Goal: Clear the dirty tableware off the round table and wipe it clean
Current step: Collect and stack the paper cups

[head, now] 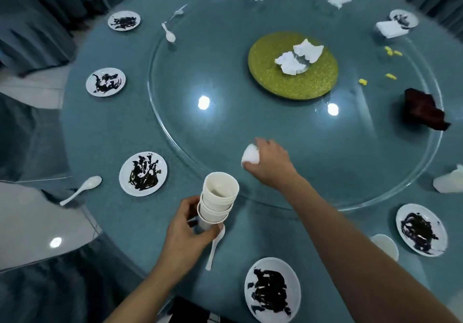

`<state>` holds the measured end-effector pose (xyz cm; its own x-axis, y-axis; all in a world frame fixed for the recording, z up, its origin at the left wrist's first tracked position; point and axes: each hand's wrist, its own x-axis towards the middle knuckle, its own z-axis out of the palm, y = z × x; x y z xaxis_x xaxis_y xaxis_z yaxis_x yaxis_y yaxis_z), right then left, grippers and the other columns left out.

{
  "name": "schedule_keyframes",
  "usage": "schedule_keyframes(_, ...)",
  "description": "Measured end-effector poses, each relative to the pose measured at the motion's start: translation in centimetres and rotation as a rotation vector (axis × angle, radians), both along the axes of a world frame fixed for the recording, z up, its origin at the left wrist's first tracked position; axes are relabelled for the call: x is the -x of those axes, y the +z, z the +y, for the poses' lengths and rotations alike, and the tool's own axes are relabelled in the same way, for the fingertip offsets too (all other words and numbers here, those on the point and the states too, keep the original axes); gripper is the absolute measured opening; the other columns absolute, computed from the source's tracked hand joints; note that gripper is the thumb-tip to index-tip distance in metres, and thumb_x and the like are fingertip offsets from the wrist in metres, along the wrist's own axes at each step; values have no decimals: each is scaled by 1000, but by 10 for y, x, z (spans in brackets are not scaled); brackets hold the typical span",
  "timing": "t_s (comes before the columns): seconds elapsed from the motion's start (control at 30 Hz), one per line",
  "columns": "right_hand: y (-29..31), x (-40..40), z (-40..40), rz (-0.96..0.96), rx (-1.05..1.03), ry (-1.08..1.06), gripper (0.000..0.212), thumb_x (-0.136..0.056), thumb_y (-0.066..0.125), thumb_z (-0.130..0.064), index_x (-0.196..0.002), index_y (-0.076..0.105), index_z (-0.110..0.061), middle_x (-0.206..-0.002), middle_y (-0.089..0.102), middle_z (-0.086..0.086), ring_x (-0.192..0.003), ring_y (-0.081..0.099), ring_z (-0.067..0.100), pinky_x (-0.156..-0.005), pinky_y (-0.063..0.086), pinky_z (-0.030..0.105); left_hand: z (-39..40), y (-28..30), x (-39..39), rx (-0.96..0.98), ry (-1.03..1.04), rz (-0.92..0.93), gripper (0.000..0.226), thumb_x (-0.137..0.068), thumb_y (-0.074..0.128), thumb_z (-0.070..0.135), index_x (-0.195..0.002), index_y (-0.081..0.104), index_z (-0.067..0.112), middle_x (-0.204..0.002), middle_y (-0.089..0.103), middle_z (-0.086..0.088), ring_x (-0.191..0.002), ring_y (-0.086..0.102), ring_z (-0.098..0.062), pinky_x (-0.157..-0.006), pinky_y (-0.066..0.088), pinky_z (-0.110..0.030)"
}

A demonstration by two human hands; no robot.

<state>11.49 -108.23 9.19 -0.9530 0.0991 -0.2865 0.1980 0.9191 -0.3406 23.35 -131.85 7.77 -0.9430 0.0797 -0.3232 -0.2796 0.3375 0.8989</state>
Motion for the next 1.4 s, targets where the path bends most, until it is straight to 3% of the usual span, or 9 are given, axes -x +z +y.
schedule_keyframes(0.17, 60, -56, 21, 145, 1105, -563, 63, -78, 84, -19, -135, 59, -10, -111, 68, 2, -94, 63, 12, -82, 52, 22, 24, 5, -1, -27, -107, 1, 57, -68, 89, 27, -115, 58, 33, -110, 69, 20, -103, 67, -6, -93, 54, -30)
schedule_keyframes(0.3, 90, -107, 29, 304, 1365, -533, 55, -68, 83, -19, -120, 68, -13, -113, 71, 8, -103, 63, 17, -95, 51, 34, 44, 9, -4, -42, -201, 24, 56, -70, 89, 23, -116, 57, 36, -110, 69, 22, -101, 67, -4, -89, 53, -25)
schedule_keyframes(0.77, 101, -217, 64, 149, 490, -440, 65, -65, 89, -39, -121, 57, -41, -120, 56, -15, -111, 53, -4, -98, 40, 20, 107, 7, -36, -58, -497, 27, 63, -62, 84, 43, -118, 57, 37, -114, 70, 18, -104, 67, -5, -90, 53, -29)
schedule_keyframes(0.87, 96, -240, 77, 110, 492, -441, 75, -60, 84, -58, -126, 51, -47, -123, 53, -17, -117, 51, -3, -104, 41, 29, 124, 8, -51, -59, -540, 28, 59, -71, 90, 19, -118, 58, 33, -113, 70, 17, -103, 68, -4, -90, 56, -30)
schedule_keyframes(0.97, 85, -260, 102, 182, 722, -556, 71, -70, 83, -55, -133, 52, -43, -129, 56, -13, -121, 50, -9, -98, 40, 15, 141, 8, -62, -40, -549, 42, 58, -73, 88, 12, -118, 58, 33, -113, 70, 20, -103, 67, -3, -92, 54, -29)
schedule_keyframes(1.03, 64, -272, 132, 298, 723, -728, 60, -78, 81, -47, -131, 56, -35, -126, 59, -8, -119, 53, -5, -96, 44, 18, 149, 8, -69, -17, -548, 50, 59, -73, 88, 13, -118, 58, 34, -112, 69, 23, -104, 66, -1, -94, 52, -28)
schedule_keyframes(1.13, 16, -290, 185, 198, 269, -898, 64, -80, 77, -46, -136, 51, -26, -134, 52, -1, -124, 51, 15, -105, 42, 37, 157, 8, -81, 14, -521, 51, 60, -70, 91, 16, -115, 57, 37, -112, 68, 23, -103, 66, -3, -93, 51, -30)
schedule_keyframes(1.27, -38, -294, 214, -49, 53, -781, 92, -74, 76, -55, -149, 32, -25, -147, 36, 8, -133, 40, 34, -106, 33, 50, 162, 7, -99, 63, -484, 33, 58, -72, 90, 14, -114, 57, 36, -111, 69, 23, -103, 66, -1, -93, 51, -29)
schedule_keyframes(1.4, -62, -284, 220, -28, 19, -642, 82, -75, 76, -50, -143, 38, -26, -140, 43, 6, -126, 48, 34, -101, 37, 48, 162, 8, -116, 98, -446, 31, 57, -72, 89, 10, -113, 57, 33, -106, 69, 26, -99, 67, 1, -83, 49, -14)
